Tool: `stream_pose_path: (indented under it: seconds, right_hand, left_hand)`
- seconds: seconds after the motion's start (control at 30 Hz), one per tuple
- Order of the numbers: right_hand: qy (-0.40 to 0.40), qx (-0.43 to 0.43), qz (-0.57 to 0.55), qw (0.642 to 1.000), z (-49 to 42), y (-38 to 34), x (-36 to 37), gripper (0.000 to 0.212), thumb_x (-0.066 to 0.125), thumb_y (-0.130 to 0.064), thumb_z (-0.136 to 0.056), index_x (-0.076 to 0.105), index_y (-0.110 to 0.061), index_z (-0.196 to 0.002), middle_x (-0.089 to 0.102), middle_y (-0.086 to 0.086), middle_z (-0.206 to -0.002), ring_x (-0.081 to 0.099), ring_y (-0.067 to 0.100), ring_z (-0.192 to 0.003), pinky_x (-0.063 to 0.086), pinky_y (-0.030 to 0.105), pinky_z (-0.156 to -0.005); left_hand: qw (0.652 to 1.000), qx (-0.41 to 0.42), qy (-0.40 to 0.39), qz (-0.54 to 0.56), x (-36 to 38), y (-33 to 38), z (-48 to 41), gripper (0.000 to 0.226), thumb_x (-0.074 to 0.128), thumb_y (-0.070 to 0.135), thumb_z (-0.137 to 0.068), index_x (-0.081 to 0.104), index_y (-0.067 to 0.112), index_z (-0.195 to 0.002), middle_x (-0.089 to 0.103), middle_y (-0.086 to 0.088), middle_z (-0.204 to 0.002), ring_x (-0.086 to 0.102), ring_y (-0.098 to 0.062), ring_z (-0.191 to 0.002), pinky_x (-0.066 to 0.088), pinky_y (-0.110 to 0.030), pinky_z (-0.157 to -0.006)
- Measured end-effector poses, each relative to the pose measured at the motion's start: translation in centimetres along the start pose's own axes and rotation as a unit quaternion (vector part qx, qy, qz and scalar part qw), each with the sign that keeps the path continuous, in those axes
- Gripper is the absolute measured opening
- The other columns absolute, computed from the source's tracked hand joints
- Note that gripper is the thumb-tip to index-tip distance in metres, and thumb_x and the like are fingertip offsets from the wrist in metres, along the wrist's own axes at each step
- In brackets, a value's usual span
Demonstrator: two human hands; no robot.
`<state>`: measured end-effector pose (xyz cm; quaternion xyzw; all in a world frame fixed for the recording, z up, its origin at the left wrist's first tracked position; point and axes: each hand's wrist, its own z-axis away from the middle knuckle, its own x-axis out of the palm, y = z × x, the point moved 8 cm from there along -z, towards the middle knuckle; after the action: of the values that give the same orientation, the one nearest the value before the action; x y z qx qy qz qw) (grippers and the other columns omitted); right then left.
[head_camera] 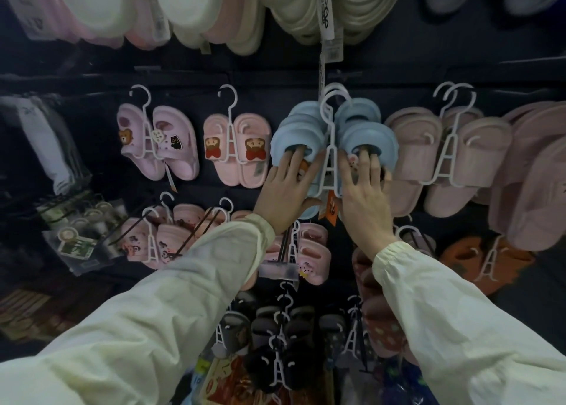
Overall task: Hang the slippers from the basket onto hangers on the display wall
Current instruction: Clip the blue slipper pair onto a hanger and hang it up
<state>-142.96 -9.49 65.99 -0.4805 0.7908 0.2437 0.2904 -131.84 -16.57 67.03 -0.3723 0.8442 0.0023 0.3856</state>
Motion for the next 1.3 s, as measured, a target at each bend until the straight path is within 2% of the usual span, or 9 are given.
stream_pose_path:
  seconds: [0.17,0.3,0.4,0.53,0.67,0.83,0.97,1.13,1.3]
  right_hand:
    - [0.006,0.019,-0.033,0.999,1.0,0.0,-0.3,0.081,0.065,-0.018,-0.094,0.016,-0.014,-0.158,0.028,0.028,-0.154,0.023,0.044,-0.146,0.026,0.06,-0.115]
    - [0.001,0.019,-0.04,0.999,2.1,-0.4,-0.8,0.081,0.059,-0.013,-0.095,0.009,-0.013,-0.159,0.009,0.028,-0.162,0.007,0.041,-0.151,0.019,0.056,-0.12]
    - [-0.01,0.034,-0.054,0.998,3.4,-1.0,-1.1,0.086,0.062,-0.016,-0.093,0.007,-0.014,-0.159,0.001,0.027,-0.163,0.002,0.041,-0.152,0.018,0.055,-0.121]
    - [-0.019,0.02,-0.086,0.996,6.0,-3.2,-2.1,0.089,0.066,-0.023,-0.091,0.009,-0.016,-0.159,0.003,0.027,-0.163,0.004,0.041,-0.152,0.018,0.058,-0.12]
    - [-0.014,-0.002,-0.122,0.992,9.4,-6.2,-3.4,0.084,0.059,-0.024,-0.094,0.007,-0.018,-0.159,0.008,0.022,-0.164,0.008,0.036,-0.152,0.019,0.056,-0.118]
    - [-0.034,-0.04,-0.18,0.982,14.9,-10.6,-3.6,0.069,0.052,-0.017,-0.095,0.022,-0.014,-0.157,0.016,0.02,-0.163,0.015,0.035,-0.151,0.022,0.054,-0.118]
    - [-0.116,-0.059,-0.223,0.966,19.8,-14.5,-1.4,0.076,0.055,-0.018,-0.093,0.016,-0.016,-0.158,0.013,0.018,-0.164,0.013,0.034,-0.152,0.018,0.053,-0.12]
    - [-0.212,-0.094,-0.255,0.939,26.5,-19.8,1.8,0.068,0.043,-0.022,-0.091,0.025,-0.013,-0.156,0.018,0.018,-0.163,0.017,0.034,-0.151,0.023,0.054,-0.118]
    - [-0.336,-0.132,-0.256,0.897,35.3,-23.9,6.1,0.072,0.049,-0.018,-0.089,0.024,-0.014,-0.156,0.017,0.015,-0.163,0.017,0.032,-0.151,0.022,0.051,-0.119]
  left_hand:
    - [1.0,-0.007,-0.011,-0.011,-0.4,0.4,0.7,0.095,0.064,0.063,-0.084,0.025,0.018,-0.158,0.037,-0.021,-0.151,0.037,-0.04,-0.137,0.029,-0.044,-0.095]
    - [1.0,0.001,-0.003,0.006,-1.2,0.8,1.6,0.09,0.062,0.06,-0.087,0.027,0.017,-0.157,0.028,-0.022,-0.157,0.026,-0.041,-0.146,0.023,-0.047,-0.104]
    - [0.999,0.009,-0.002,0.03,-1.3,1.2,2.7,0.084,0.06,0.057,-0.091,0.029,0.015,-0.156,0.022,-0.023,-0.16,0.019,-0.044,-0.148,0.024,-0.052,-0.111]
    - [0.997,0.003,-0.032,0.071,-0.8,1.2,5.2,0.086,0.067,0.05,-0.088,0.028,0.016,-0.157,0.018,-0.023,-0.162,0.018,-0.044,-0.148,0.031,-0.054,-0.111]
    - [0.994,-0.01,-0.051,0.094,-1.5,1.4,9.1,0.077,0.064,0.041,-0.091,0.03,0.015,-0.156,0.021,-0.022,-0.161,0.024,-0.042,-0.146,0.035,-0.052,-0.111]
    - [0.984,-0.049,-0.06,0.16,-3.2,0.9,16.0,0.072,0.067,0.029,-0.086,0.04,0.009,-0.15,0.032,-0.023,-0.155,0.032,-0.042,-0.14,0.032,-0.054,-0.113]
    - [0.973,-0.106,-0.082,0.187,-3.1,0.1,23.0,0.067,0.064,0.031,-0.089,0.043,0.01,-0.149,0.036,-0.022,-0.153,0.034,-0.041,-0.14,0.035,-0.054,-0.11]
    - [0.955,-0.188,-0.126,0.194,-1.0,-0.7,32.7,0.061,0.066,0.028,-0.088,0.049,0.012,-0.144,0.045,-0.02,-0.147,0.042,-0.041,-0.133,0.043,-0.055,-0.102]
    - [0.914,-0.278,-0.201,0.216,2.0,-0.7,44.0,0.056,0.063,0.03,-0.092,0.047,0.013,-0.143,0.05,-0.019,-0.14,0.044,-0.038,-0.124,0.04,-0.049,-0.1]
